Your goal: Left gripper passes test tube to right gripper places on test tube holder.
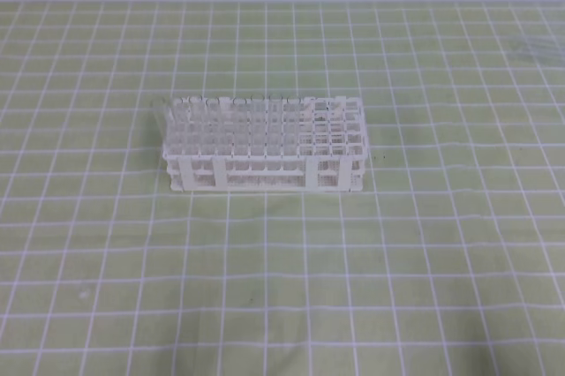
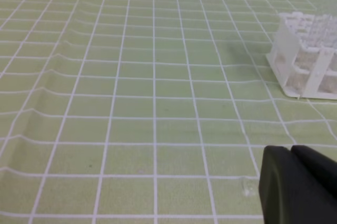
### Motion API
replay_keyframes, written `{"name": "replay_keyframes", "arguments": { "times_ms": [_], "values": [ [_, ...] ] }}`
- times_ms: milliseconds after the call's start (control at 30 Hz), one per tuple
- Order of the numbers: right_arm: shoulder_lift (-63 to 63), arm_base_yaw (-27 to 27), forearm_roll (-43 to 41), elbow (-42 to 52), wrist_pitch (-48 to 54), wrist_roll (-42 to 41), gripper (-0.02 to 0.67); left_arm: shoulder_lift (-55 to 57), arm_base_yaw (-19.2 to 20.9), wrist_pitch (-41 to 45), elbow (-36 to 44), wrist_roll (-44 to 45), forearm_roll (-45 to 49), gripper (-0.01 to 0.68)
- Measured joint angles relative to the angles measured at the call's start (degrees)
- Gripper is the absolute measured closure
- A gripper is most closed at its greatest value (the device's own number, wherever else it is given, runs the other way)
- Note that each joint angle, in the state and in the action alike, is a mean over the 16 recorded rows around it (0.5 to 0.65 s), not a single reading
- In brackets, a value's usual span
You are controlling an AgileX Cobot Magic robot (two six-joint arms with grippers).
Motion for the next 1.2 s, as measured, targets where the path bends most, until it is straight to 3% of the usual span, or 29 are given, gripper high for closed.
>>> {"name": "replay_keyframes", "arguments": {
  "times_ms": [1200],
  "values": [
    [0.0, 0.0, 0.0, 0.0, 0.0, 0.0, 0.666, -0.23, -0.08, 0.24, 0.05, 0.11, 0.44, 0.675]
  ]
}}
